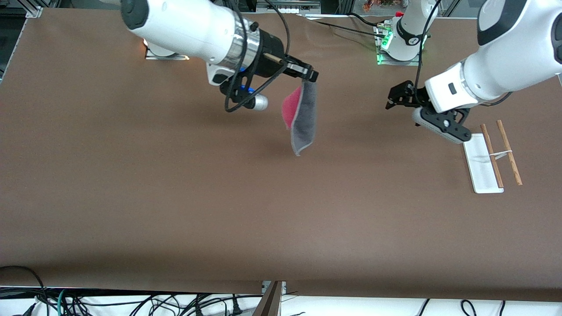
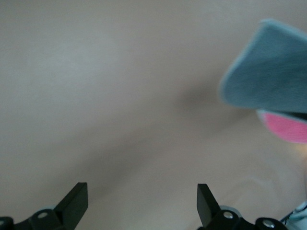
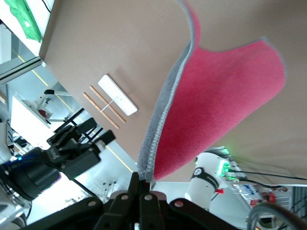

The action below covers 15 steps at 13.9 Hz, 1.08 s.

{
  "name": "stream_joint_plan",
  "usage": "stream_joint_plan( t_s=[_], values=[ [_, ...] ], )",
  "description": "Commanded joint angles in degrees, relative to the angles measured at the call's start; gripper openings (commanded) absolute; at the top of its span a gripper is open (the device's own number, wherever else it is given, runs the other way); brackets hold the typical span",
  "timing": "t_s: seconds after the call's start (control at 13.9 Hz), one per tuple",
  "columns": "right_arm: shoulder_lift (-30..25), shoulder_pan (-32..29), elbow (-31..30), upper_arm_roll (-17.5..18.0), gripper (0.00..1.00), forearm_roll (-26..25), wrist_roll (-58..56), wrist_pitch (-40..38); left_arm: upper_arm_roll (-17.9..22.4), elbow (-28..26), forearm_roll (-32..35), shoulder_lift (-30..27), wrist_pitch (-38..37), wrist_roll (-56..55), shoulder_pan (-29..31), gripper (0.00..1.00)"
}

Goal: Pass towel and hang on rack
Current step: 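Hold the towel up while the left gripper approaches it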

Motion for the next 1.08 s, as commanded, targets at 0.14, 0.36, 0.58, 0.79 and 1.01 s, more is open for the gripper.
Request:
stream_joint_plan(
  t_s=[0.14, 0.36, 0.58, 0.79, 1.01],
  values=[
    [0.84, -0.03, 1.11, -0.28, 0.0, 0.98, 1.3, 0.96, 0.24, 1.68, -10.33, 5.37, 2.55, 15.63, 1.45, 1.0],
    [0.93, -0.03, 1.11, -0.28, 0.0, 0.98, 1.39, 0.96, 0.33, 1.86, -14.83, 8.28, 3.52, 19.6, 2.86, 1.0],
    [0.93, -0.03, 1.11, -0.28, 0.0, 0.98, 1.39, 0.96, -0.11, 0.46, -17.21, 8.11, 1.96, 21.71, 2.34, 1.0],
    [0.93, -0.03, 1.11, -0.19, 0.0, 0.98, 1.39, 0.96, -1.25, -2.35, -19.83, 8.63, 1.24, 34.07, 1.45, 1.0],
    [0.93, -0.03, 1.11, -0.28, 0.0, 0.98, 1.3, 0.96, -1.16, -6.14, -27.67, 8.1, 1.59, 43.24, 2.33, 1.0]
  ],
)
